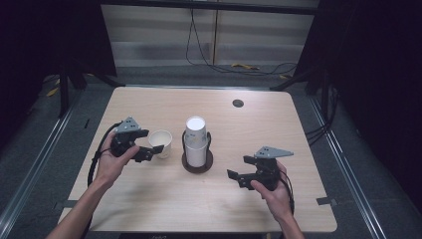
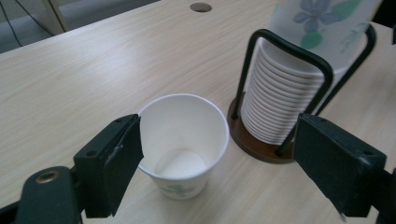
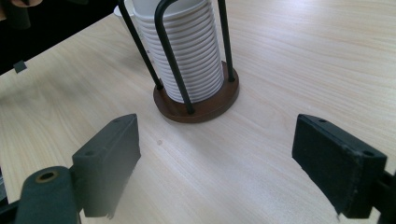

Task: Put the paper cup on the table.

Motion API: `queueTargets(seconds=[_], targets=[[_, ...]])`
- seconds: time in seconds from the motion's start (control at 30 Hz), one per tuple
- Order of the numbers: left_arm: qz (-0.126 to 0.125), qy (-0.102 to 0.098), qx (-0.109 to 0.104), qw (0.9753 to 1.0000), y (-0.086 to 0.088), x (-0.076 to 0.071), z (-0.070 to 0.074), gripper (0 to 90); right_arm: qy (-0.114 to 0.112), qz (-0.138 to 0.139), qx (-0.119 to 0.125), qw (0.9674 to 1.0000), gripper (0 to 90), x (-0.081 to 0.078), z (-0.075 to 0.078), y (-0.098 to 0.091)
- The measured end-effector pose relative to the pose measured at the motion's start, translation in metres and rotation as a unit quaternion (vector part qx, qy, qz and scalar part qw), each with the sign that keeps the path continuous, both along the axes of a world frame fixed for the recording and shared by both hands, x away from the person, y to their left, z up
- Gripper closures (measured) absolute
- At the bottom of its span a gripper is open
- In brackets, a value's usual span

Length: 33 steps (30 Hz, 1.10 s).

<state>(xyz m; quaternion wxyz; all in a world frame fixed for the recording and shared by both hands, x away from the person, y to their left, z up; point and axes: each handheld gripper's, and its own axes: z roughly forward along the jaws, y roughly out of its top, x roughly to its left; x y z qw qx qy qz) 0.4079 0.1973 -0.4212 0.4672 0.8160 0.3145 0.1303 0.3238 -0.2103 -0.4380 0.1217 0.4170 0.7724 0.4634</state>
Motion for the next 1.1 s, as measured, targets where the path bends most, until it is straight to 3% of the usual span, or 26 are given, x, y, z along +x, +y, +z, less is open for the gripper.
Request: queueTargets(seconds=[0.07,0.17,0.3,0.4,0.57,0.7,0.83,0.9,1.1], targets=[[-0.007,-0.003,-0.006,1.0,0.002,-0.005,-0.001,15.7,-0.002,0.0,0.0,1.0,14.9,0.0,0.0,0.0],[0.004,0.002,0.005,1.0,0.005,-0.011,-0.004,15.9,-0.001,-0.002,0.0,1.0,14.9,-0.001,0.0,-0.001],[0.007,0.011,-0.006,0.9999,0.008,-0.017,-0.01,16.0,-0.001,-0.003,0.0,1.0,14.9,-0.001,0.0,-0.001],[0.006,0.002,-0.006,1.0,0.007,-0.026,-0.016,16.0,-0.001,-0.003,-0.001,1.0,14.9,0.0,0.0,0.0],[0.011,0.007,-0.025,0.9996,0.012,-0.04,-0.027,16.0,0.001,-0.003,-0.005,1.0,14.9,-0.001,-0.002,0.0],[0.014,0.007,-0.019,0.9997,0.015,-0.052,-0.037,15.9,0.004,-0.002,-0.007,1.0,15.0,0.0,-0.005,-0.001],[0.008,0.016,-0.025,0.9995,0.016,-0.053,-0.039,15.9,0.007,-0.002,-0.015,0.9999,14.9,0.001,-0.007,0.002],[-0.001,0.013,-0.003,0.9999,0.016,-0.055,-0.043,15.9,0.006,-0.003,-0.018,0.9998,14.9,0.001,-0.009,0.003],[0.001,0.023,-0.004,0.9997,0.018,-0.057,-0.052,15.9,0.013,-0.021,-0.013,0.9996,14.8,0.003,-0.015,-0.001]])
